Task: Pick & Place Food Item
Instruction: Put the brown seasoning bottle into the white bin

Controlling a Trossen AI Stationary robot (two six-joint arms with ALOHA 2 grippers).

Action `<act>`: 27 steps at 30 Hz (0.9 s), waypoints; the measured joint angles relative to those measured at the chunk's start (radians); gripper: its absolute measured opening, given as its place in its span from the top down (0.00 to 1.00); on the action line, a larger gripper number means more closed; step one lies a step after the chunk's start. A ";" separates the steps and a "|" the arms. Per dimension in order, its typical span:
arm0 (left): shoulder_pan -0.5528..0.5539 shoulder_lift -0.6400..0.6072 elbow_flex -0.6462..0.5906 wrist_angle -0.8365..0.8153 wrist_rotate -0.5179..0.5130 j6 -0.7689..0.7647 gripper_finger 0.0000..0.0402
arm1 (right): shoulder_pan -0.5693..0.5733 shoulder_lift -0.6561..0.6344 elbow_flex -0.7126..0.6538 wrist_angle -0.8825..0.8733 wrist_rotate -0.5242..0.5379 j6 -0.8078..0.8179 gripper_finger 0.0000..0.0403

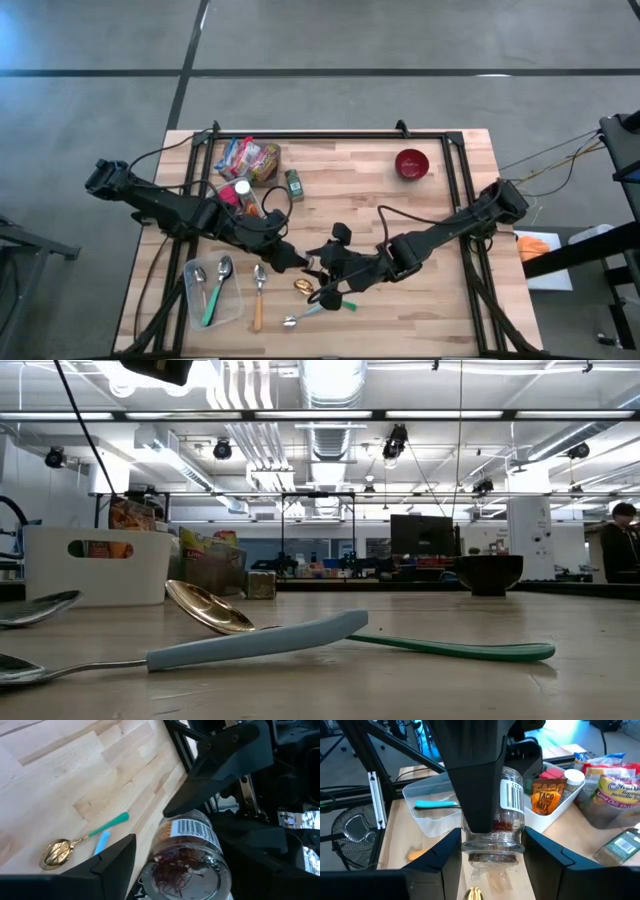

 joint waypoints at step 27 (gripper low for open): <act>0.001 -0.057 0.000 0.188 -0.037 0.134 0.56 | 0.001 -0.154 0.001 -0.011 0.029 0.009 0.29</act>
